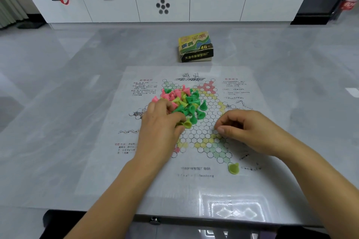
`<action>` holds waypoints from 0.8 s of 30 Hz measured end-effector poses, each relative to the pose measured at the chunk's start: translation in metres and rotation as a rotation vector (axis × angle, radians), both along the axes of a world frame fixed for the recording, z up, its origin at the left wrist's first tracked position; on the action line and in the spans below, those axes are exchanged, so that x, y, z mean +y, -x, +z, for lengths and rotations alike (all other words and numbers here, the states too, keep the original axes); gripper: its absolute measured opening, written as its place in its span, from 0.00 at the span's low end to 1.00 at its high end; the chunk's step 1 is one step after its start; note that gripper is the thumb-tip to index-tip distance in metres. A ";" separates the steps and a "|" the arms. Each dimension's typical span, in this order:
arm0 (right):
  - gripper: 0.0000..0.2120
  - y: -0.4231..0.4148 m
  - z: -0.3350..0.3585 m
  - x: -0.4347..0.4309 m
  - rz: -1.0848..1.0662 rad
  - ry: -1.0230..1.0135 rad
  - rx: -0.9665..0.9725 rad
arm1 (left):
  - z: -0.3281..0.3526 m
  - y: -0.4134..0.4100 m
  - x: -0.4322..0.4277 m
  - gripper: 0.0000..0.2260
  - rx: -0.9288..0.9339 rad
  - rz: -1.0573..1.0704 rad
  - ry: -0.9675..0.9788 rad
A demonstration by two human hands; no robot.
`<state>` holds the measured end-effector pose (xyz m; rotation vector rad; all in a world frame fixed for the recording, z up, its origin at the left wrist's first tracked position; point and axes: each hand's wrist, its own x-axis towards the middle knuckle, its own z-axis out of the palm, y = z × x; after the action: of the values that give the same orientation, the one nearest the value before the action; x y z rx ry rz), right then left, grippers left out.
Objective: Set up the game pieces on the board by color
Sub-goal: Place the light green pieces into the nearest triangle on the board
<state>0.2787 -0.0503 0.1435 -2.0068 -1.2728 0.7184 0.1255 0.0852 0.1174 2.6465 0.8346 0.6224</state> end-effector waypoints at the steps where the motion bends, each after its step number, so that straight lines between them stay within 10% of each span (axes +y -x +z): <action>1: 0.03 0.001 -0.001 0.001 0.008 0.003 -0.039 | -0.001 -0.001 -0.001 0.05 0.005 -0.015 -0.008; 24: 0.06 0.001 -0.003 0.008 -0.028 0.029 -0.360 | 0.001 -0.007 -0.014 0.15 -0.013 -0.122 -0.027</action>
<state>0.2782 -0.0427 0.1403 -2.2430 -1.4367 0.3716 0.1326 0.0714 0.1180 2.6899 0.6591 0.6228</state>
